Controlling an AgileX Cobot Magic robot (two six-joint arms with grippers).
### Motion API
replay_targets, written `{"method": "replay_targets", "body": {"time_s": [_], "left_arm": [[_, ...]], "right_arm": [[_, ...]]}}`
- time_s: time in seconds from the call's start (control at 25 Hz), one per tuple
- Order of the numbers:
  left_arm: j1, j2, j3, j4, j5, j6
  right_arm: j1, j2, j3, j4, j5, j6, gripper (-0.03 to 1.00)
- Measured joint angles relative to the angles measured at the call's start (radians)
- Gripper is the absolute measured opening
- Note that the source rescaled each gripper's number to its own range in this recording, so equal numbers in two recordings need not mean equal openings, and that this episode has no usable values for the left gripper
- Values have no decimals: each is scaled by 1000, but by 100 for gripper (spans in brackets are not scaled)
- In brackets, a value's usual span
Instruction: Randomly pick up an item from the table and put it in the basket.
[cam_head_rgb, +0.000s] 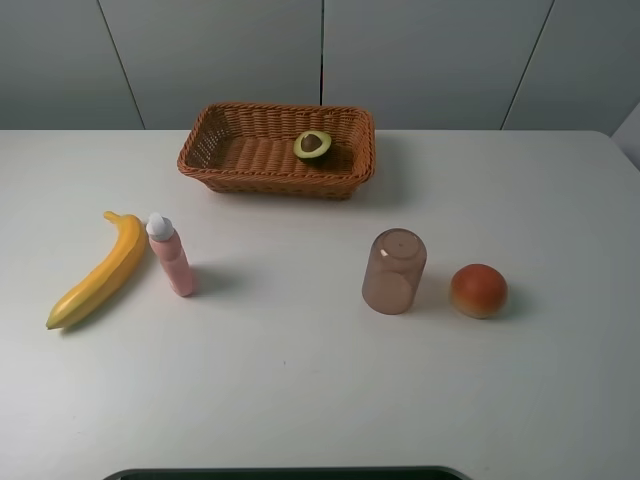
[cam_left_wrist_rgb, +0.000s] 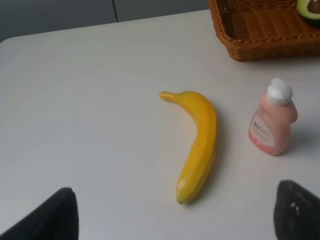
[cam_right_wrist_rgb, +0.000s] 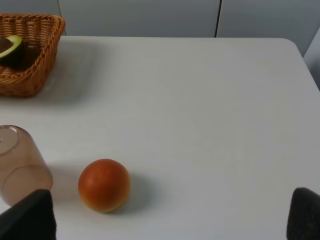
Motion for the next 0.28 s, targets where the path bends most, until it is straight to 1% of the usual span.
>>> {"method": "replay_targets", "body": {"time_s": [0.28], "left_arm": [[0, 0, 0, 0, 0, 0]], "right_arm": [[0, 0, 0, 0, 0, 2, 98]]}}
